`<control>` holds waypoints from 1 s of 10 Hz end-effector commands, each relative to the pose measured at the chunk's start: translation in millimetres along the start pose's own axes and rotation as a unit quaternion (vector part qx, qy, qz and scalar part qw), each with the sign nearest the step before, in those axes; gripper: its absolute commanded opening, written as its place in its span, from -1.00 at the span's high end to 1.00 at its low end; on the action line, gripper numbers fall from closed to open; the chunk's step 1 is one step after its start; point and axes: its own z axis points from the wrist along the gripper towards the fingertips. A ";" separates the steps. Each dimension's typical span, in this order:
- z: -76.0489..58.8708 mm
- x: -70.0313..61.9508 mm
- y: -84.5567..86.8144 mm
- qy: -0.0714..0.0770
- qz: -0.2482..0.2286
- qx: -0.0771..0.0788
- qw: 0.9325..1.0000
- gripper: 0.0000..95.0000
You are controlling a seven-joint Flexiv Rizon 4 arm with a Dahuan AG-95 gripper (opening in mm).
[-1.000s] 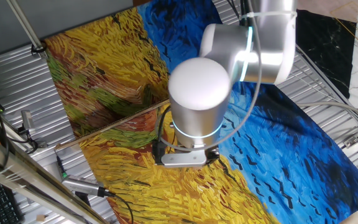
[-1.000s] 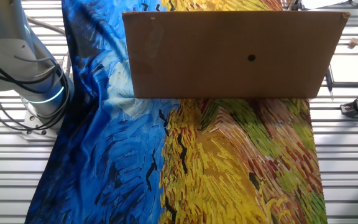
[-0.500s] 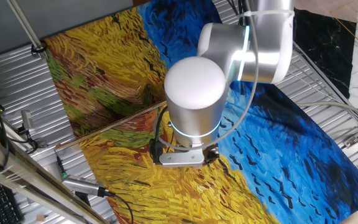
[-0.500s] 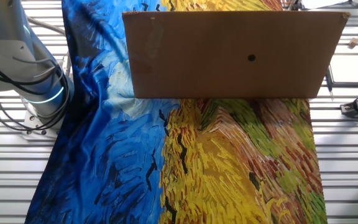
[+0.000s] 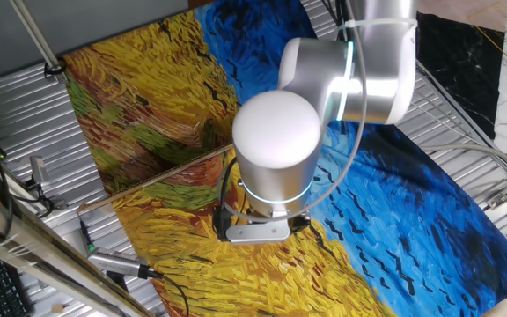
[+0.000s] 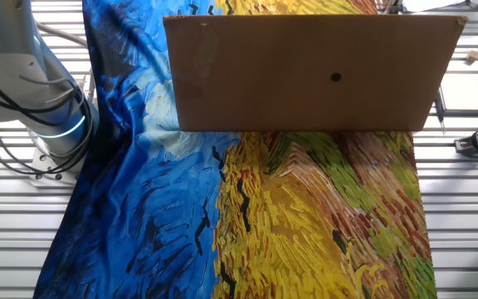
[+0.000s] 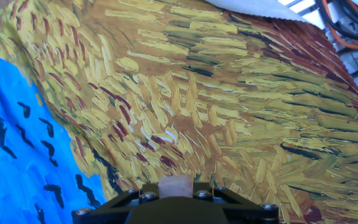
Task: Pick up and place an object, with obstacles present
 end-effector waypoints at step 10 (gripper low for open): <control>11.3 4.1 1.9 0.015 -0.007 0.006 1.000 1.00</control>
